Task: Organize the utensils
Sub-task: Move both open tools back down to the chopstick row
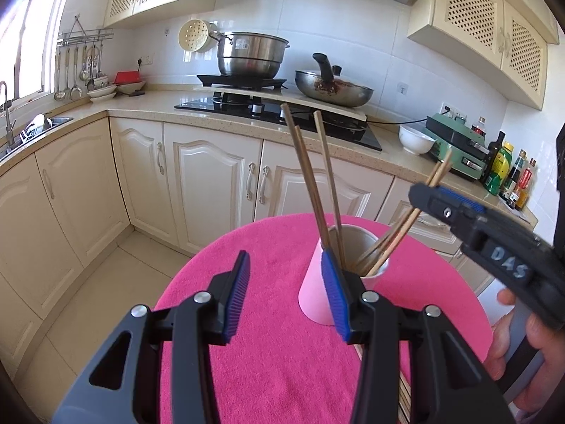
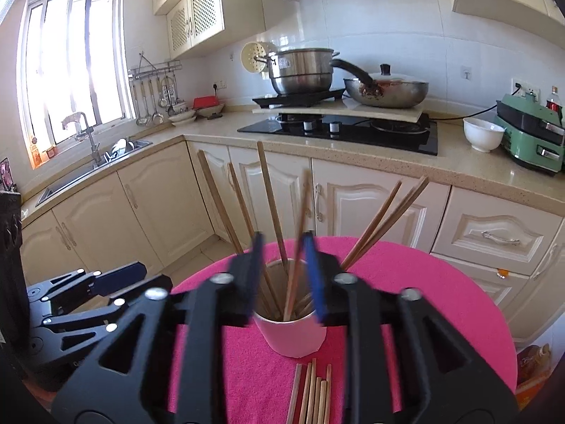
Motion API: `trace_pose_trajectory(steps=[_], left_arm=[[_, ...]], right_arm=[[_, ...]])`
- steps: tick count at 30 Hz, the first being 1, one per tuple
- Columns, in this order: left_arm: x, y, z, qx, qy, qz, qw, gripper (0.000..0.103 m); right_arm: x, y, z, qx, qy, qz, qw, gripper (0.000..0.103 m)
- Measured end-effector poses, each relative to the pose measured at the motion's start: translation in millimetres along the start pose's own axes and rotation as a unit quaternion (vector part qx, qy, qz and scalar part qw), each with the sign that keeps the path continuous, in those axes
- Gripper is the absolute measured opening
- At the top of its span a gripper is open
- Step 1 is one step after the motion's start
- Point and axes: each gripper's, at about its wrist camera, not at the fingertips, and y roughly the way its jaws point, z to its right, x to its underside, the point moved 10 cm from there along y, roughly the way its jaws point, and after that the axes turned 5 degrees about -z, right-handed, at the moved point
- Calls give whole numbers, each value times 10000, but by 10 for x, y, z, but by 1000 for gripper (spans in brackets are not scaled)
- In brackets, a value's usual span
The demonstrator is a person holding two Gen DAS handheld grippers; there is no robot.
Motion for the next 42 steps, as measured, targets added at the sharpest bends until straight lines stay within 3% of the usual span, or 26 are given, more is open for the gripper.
trace_pose_trajectory(steps=[9, 15, 21, 25, 31, 39, 42], left_arm=[[221, -51, 259, 236, 220, -271, 9991, 42], [606, 168, 587, 487, 247, -1127, 9921, 42], [1052, 499, 908, 699, 131, -2099, 9751, 42], [1358, 710, 982, 537, 154, -2677, 9619, 42], [1599, 920, 1004, 303, 222, -3151, 9483, 42], [1640, 1032, 965, -130, 266, -3336, 9422, 40], [1621, 1097, 1002, -466, 633, -3453, 9352, 38]], right_arm=[[-46, -467, 141, 311, 73, 210, 9993, 51], [372, -566, 487, 630, 394, -442, 9963, 51], [967, -520, 755, 886, 591, -1265, 9862, 51], [1313, -479, 863, 1001, 654, -1721, 9778, 51], [1611, -434, 986, 943, 806, -2113, 9695, 51], [1656, -305, 1040, 731, 791, -2397, 9649, 51], [1677, -228, 1013, 611, 769, -2551, 9619, 51]])
